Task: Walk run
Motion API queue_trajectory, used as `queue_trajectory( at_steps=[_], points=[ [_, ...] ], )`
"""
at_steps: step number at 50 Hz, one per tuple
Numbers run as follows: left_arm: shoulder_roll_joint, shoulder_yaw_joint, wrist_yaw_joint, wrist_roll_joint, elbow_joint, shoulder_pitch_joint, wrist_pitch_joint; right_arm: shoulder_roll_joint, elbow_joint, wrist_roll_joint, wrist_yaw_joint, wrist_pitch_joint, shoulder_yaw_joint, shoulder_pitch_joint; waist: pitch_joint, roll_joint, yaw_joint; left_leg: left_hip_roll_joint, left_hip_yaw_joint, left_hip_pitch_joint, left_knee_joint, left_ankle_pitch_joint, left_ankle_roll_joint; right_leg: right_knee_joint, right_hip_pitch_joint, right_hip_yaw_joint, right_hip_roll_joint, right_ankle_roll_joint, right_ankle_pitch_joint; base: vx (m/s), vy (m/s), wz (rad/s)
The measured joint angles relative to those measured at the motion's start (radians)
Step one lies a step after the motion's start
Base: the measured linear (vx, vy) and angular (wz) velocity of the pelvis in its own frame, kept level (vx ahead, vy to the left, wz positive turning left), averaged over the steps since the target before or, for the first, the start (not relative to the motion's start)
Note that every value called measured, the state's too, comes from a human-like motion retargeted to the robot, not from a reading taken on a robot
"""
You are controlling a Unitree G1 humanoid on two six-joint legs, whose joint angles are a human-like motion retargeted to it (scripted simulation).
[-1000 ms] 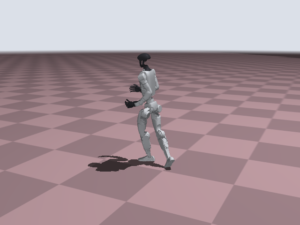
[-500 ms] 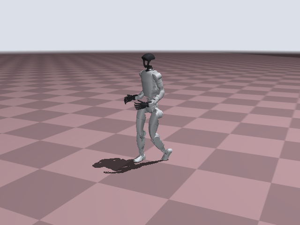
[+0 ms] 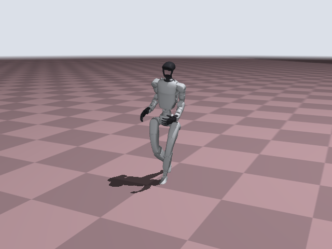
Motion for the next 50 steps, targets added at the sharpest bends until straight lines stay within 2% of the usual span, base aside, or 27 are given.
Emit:
queue_trajectory(
  at_steps=[2,5,8,12,13,15,16,17,18,19,20,22,25,27,30,32,33,35,37,38,40,42,43,45,47,50],
  points=[
    [0.006,-0.013,0.008,-0.010,0.014,-0.054,0.004,0.003,0.039,0.031,0.037,-0.004,-0.003,0.060,-0.008,0.017,0.014,0.024,0.016,0.065,-0.047,-0.006,-0.021,0.013,-0.099,0.055,0.023,-0.016,-0.141,1.15,-0.32,0.13],
    [0.003,-0.040,0.028,-0.017,0.019,-0.092,-0.004,0.018,0.054,0.074,0.065,-0.023,-0.033,0.151,-0.018,0.037,-0.002,0.015,0.013,0.182,-0.169,0.065,-0.047,-0.068,-0.247,0.050,-0.026,-0.049,-0.311,1.22,-0.30,0.68],
    [-0.010,-0.066,0.027,-0.033,-0.005,-0.078,-0.016,0.041,0.038,0.087,0.048,-0.050,-0.063,0.199,-0.018,0.060,-0.090,0.009,0.001,0.292,-0.266,0.237,-0.106,-0.306,-0.331,0.044,-0.078,-0.021,-0.369,1.23,-0.35,1.40],
    [-0.017,-0.067,0.002,-0.063,-0.031,-0.028,-0.014,0.081,0.007,0.060,-0.020,-0.048,-0.092,0.166,-0.016,0.070,-0.162,0.009,0.010,0.426,-0.325,0.523,-0.203,-0.643,-0.333,0.216,-0.057,-0.015,-0.461,1.25,-0.42,0.63],
    [-0.015,-0.063,-0.003,-0.067,-0.036,-0.015,-0.015,0.091,-0.005,0.053,-0.041,-0.047,-0.095,0.139,-0.019,0.075,-0.164,0.014,0.009,0.445,-0.315,0.591,-0.241,-0.682,-0.326,0.207,-0.069,-0.024,-0.470,1.42,-0.50,-0.02],
    [-0.009,-0.062,-0.009,-0.064,-0.045,0.015,-0.024,0.105,-0.037,0.036,-0.085,-0.037,-0.102,0.073,-0.023,0.082,-0.168,0.011,-0.028,0.460,-0.247,0.733,-0.350,-0.666,-0.315,0.116,-0.084,-0.111,-0.377,1.17,-0.33,-0.13],
    [-0.004,-0.057,-0.015,-0.058,-0.047,0.032,-0.031,0.106,-0.057,0.021,-0.112,-0.023,-0.098,0.033,-0.032,0.086,-0.158,-0.005,-0.057,0.438,-0.164,0.800,-0.429,-0.610,-0.308,0.042,-0.109,-0.161,-0.440,1.20,-0.33,-0.45],
    [0.001,-0.049,-0.026,-0.050,-0.047,0.052,-0.039,0.105,-0.077,0.011,-0.137,-0.011,-0.091,-0.005,-0.038,0.093,-0.145,-0.008,-0.065,0.407,-0.054,0.855,-0.488,-0.554,-0.297,0.046,-0.093,-0.204,-0.505,1.59,-0.51,-0.76],
    [0.005,-0.036,-0.047,-0.037,-0.040,0.080,-0.049,0.100,-0.095,0.010,-0.157,-0.002,-0.079,-0.039,-0.036,0.108,-0.127,0.012,-0.030,0.357,0.112,0.884,-0.506,-0.500,-0.278,0.205,0.004,-0.232,-0.570,1.65,-0.48,-0.56],
    [-0.001,-0.027,-0.068,-0.027,-0.024,0.096,-0.052,0.093,-0.106,0.018,-0.165,0.004,-0.084,-0.095,-0.027,0.119,-0.118,0.008,-0.046,0.296,0.264,0.894,-0.511,-0.453,-0.265,0.232,0.022,-0.240,-0.611,1.49,-0.35,-0.20],
    [-0.012,-0.019,-0.088,-0.018,-0.003,0.106,-0.051,0.086,-0.114,0.032,-0.166,0.009,-0.097,-0.161,-0.014,0.127,-0.113,-0.008,-0.088,0.229,0.409,0.894,-0.511,-0.409,-0.255,0.194,0.001,-0.238,-0.641,1.24,-0.33,0.09],
    [-0.044,0.001,-0.097,-0.007,0.033,0.133,-0.040,0.067,-0.132,0.097,-0.125,0.011,-0.089,-0.254,-0.034,0.073,-0.103,-0.020,-0.053,0.094,0.508,0.751,-0.439,-0.457,-0.173,0.223,-0.026,-0.258,-0.654,1.43,-0.47,-0.16],
    [-0.053,-0.005,-0.070,0.011,0.042,0.190,-0.053,0.026,-0.183,0.208,-0.096,0.010,-0.039,-0.344,-0.032,0.034,-0.046,-0.007,0.004,-0.089,0.498,0.500,-0.244,-0.535,-0.045,0.245,-0.020,-0.266,-0.614,1.46,-0.36,-0.36],
    [-0.047,0.007,-0.076,0.034,0.043,0.216,-0.058,-0.010,-0.222,0.260,-0.043,0.013,-0.037,-0.372,-0.029,-0.008,0.011,0.017,0.074,-0.180,0.366,0.399,-0.161,-0.621,0.043,0.234,-0.028,-0.241,-0.476,1.35,-0.35,-0.61],
    [-0.032,0.021,-0.088,0.057,0.048,0.228,-0.046,-0.057,-0.266,0.245,0.032,0.038,-0.031,-0.361,-0.029,-0.060,0.121,0.013,0.161,-0.250,0.012,0.342,-0.113,-0.718,0.163,0.213,-0.033,-0.180,-0.192,1.47,-0.31,-0.92],
    [-0.026,0.029,-0.083,0.070,0.042,0.221,-0.040,-0.053,-0.280,0.186,0.073,0.074,-0.055,-0.326,-0.023,-0.081,0.163,-0.026,0.139,-0.238,-0.220,0.294,-0.101,-0.736,0.228,0.211,-0.023,-0.123,0.006,1.59,-0.27,-0.51],
    [-0.027,0.033,-0.074,0.076,0.035,0.217,-0.036,-0.045,-0.282,0.158,0.080,0.085,-0.062,-0.302,-0.016,-0.096,0.170,-0.043,0.120,-0.218,-0.296,0.271,-0.126,-0.717,0.256,0.188,-0.030,-0.081,0.079,1.69,-0.29,-0.07],
    [-0.034,0.040,-0.055,0.083,0.013,0.200,-0.024,-0.024,-0.276,0.121,0.059,0.087,-0.057,-0.254,0.016,-0.141,0.143,-0.111,0.109,-0.168,-0.329,0.315,-0.066,-0.480,0.258,0.168,-0.067,0.042,0.104,1.54,-0.42,0.55],
    [-0.031,0.045,-0.034,0.081,-0.024,0.171,-0.012,0.015,-0.249,0.102,0.027,0.073,-0.041,-0.204,0.027,-0.178,0.086,-0.132,0.180,-0.122,-0.214,0.305,0.012,-0.214,0.222,0.152,-0.057,0.151,0.104,1.90,-0.61,1.33],
    [-0.027,0.032,-0.017,0.079,-0.047,0.169,-0.009,0.040,-0.225,0.086,0.020,0.053,-0.036,-0.159,0.026,-0.177,0.037,-0.174,0.090,-0.118,-0.103,0.229,0.012,-0.097,0.201,0.142,-0.023,0.193,0.104,2.11,-0.32,1.45],
    [-0.017,0.056,-0.021,0.041,-0.063,0.122,-0.011,0.053,-0.153,0.078,0.013,0.035,0.000,-0.079,0.031,-0.114,0.000,-0.195,-0.146,-0.141,0.042,0.141,-0.023,-0.034,0.143,0.167,0.099,0.162,0.104,1.63,-0.19,0.24],
    [-0.009,0.060,-0.022,0.000,-0.053,0.053,-0.007,0.044,-0.082,0.081,0.066,0.032,0.001,-0.024,0.011,-0.026,0.000,-0.009,-0.045,-0.080,0.089,0.043,-0.046,0.010,0.024,0.150,0.135,0.105,-0.011,1.41,-0.29,-0.67],
    [-0.006,0.035,-0.011,-0.020,-0.044,0.028,-0.002,0.032,-0.054,0.087,0.105,0.031,-0.016,0.016,-0.004,0.005,0.012,0.033,-0.022,-0.029,0.074,0.015,-0.059,0.025,-0.031,0.132,0.123,0.060,-0.088,1.68,-0.31,-0.62],
    [0.001,0.014,0.013,-0.049,-0.033,-0.011,0.007,0.003,-0.027,0.085,0.158,0.026,-0.037,0.100,-0.013,0.025,0.018,0.040,-0.019,0.071,0.017,0.012,-0.090,0.014,-0.139,0.113,0.071,-0.030,-0.237,1.42,-0.25,-0.46],
    [0.003,0.004,0.027,-0.059,-0.032,-0.020,0.002,-0.011,-0.024,0.072,0.168,0.018,-0.058,0.170,-0.018,0.037,-0.007,0.033,-0.001,0.183,-0.082,0.094,-0.123,-0.096,-0.221,0.102,0.007,-0.056,-0.322,1.36,-0.23,0.20],
    [-0.002,-0.029,0.033,-0.081,-0.049,-0.002,-0.014,-0.003,-0.039,0.071,0.180,0.003,-0.116,0.227,-0.030,0.073,-0.093,0.030,-0.002,0.351,-0.233,0.369,-0.219,-0.376,-0.303,0.060,-0.069,-0.057,-0.386,1.85,-0.34,0.90]
  ],
)
